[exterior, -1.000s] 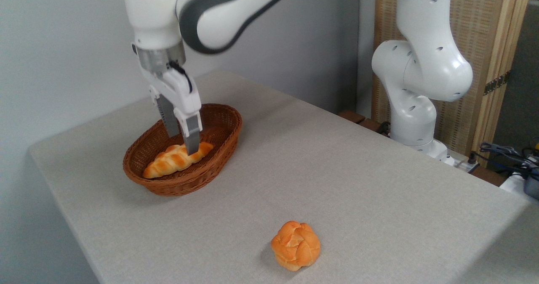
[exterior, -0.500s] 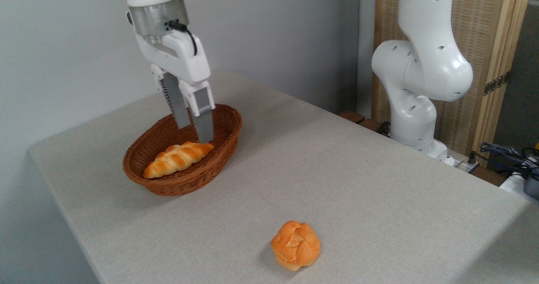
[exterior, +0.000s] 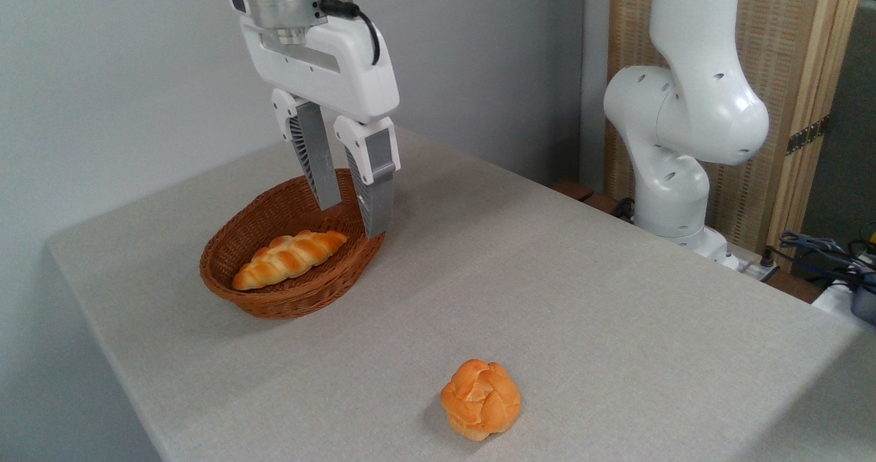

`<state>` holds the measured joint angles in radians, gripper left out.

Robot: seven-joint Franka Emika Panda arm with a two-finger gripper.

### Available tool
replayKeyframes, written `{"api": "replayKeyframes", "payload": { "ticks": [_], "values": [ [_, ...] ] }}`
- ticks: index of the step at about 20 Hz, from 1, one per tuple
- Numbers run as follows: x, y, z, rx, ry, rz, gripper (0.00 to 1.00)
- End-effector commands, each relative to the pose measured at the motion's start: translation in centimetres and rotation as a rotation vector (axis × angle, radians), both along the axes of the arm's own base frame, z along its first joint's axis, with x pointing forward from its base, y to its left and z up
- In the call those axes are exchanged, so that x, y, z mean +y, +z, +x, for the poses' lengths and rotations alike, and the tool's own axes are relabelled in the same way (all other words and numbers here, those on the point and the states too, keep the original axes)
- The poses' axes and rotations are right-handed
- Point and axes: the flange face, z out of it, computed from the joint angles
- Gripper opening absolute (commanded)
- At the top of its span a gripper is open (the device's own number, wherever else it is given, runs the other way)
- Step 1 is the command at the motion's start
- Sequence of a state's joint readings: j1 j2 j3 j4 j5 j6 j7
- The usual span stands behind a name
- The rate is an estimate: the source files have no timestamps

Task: Put bread into the basket

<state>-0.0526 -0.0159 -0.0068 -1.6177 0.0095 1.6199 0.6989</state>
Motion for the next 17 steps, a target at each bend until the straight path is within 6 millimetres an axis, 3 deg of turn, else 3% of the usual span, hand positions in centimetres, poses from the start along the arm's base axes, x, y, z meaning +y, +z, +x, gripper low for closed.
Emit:
{"api": "replayKeyframes", "payload": {
  "ticks": [1,17],
  "values": [
    [-0.28,0.55,-0.35,0.01,0.002,-0.018,1.0],
    [-0.23,0.55,-0.35,0.01,-0.002,-0.021,1.0]
  ]
}}
